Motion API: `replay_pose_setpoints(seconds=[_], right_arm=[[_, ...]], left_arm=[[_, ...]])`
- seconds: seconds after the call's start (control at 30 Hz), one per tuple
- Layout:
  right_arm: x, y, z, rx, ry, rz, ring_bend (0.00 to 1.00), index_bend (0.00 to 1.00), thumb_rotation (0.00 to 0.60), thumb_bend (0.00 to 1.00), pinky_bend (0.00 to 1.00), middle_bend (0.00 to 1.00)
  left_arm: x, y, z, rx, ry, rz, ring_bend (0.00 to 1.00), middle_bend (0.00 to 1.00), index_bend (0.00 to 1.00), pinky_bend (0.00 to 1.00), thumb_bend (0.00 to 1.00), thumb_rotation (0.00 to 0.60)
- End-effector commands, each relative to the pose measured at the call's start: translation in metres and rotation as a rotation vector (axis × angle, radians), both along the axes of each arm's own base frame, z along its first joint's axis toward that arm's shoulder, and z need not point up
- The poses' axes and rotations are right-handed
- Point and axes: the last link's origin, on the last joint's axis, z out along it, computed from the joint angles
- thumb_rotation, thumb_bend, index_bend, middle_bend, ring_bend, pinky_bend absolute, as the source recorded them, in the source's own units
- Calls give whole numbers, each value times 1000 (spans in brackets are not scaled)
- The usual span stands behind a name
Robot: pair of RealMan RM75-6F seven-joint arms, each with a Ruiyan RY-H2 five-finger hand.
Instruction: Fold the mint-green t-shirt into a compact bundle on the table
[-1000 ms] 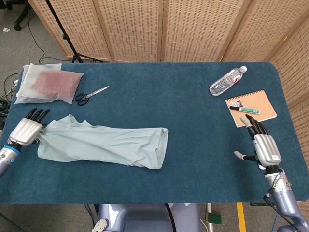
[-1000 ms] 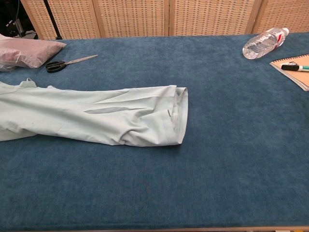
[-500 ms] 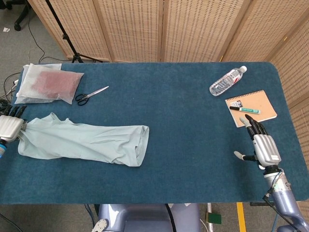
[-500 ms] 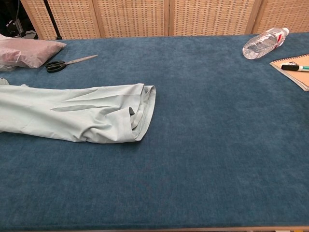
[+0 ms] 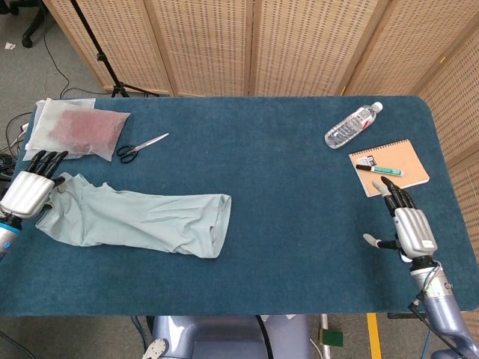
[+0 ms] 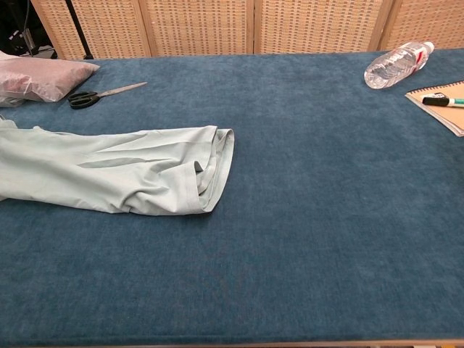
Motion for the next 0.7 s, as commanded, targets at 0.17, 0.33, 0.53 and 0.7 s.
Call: replay_pose_setpoints(seconds=[0.17,0.33,0.53,0.7], right_arm=[[0,0,2,-3,-9,2,0,0,600,0,69,0],[0,1,2,4,-12,6,0,0,600,0,69,0],[1,2,3,6,-17,8,0,0,600,0,70,0],[1,2,4,4,-25,8,0,0,600,0,70,0]], left_arm=[[47,5,-19,-46,-89,-212,0,0,727,0,940,600],[77,13,-47,-96,-101,-304,0,0,727,0,941,600],[109,22,-79,-139,-85,-366,0,0,727,0,941,600],[129,25,-97,-164,-73,-407,0,0,727,0,941,600]])
